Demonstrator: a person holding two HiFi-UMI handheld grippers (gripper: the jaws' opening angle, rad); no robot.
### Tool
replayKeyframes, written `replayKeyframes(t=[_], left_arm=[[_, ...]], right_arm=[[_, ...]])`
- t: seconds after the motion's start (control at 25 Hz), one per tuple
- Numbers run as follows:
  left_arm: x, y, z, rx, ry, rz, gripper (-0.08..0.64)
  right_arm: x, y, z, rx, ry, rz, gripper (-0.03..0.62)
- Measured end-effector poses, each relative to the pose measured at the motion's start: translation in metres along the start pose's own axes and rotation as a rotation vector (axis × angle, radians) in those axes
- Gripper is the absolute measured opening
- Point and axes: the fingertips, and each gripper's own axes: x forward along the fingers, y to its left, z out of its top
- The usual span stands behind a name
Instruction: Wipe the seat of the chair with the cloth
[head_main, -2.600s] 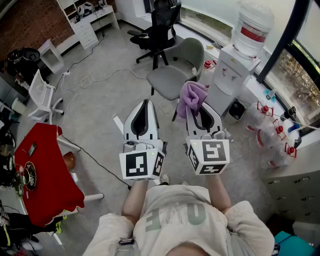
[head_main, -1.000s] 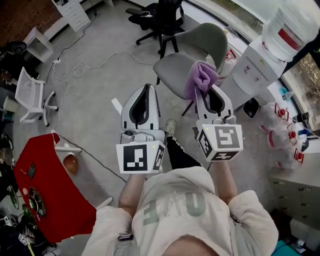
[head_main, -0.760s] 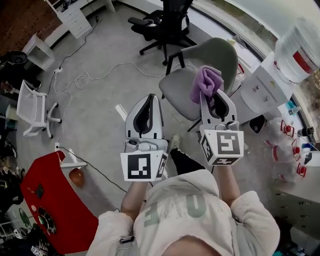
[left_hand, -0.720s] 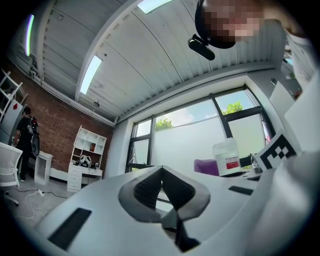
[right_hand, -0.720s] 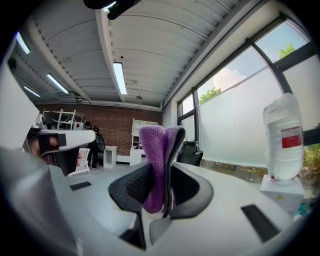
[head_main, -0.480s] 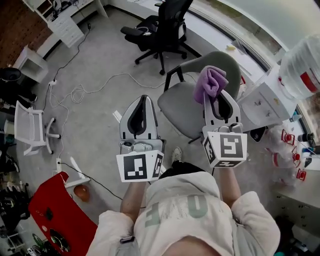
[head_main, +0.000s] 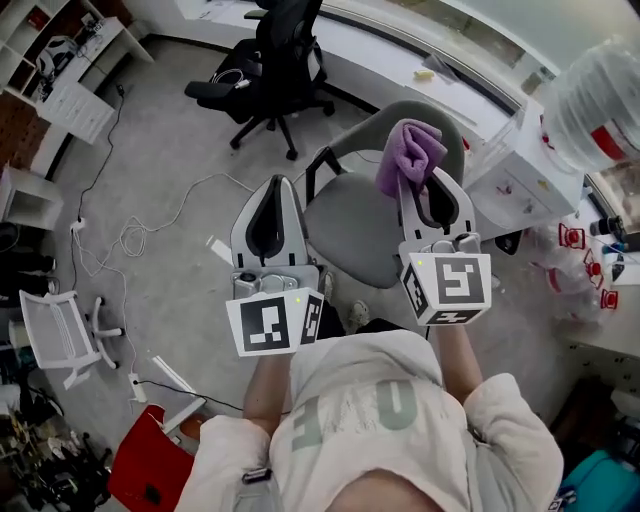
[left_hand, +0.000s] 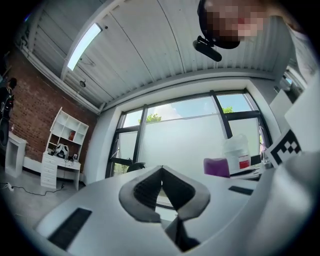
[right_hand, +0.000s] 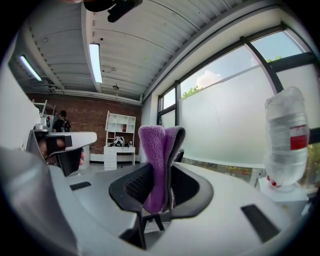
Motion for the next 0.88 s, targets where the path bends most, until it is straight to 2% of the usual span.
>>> replayKeyframes(t=[0.28,0.6,0.76,0.88], left_arm=[[0.051,0.033,-0.001,-0.023,0.005,-0.106,0.012],[0.082,0.054,0.002,-0.054,-0.011,-0.211,0.012],[0.090,0.061,-0.004,-0.063,-0.002,-0.252,0.012],[0.098,0.063,-0.011,-0.073,0.009,-0.254,0.012]], right_arm=[[0.034,0.004,0.001,0.024,0.023,-0.108,0.092],[0.046,0.008,0.003,0.027,0.032,-0.233,0.092],[0.050,0.012,-0.004,0.043,0.047,-0.275,0.092],[0.055,0.012,-0.014,0.049,0.073,-0.278,0.092]])
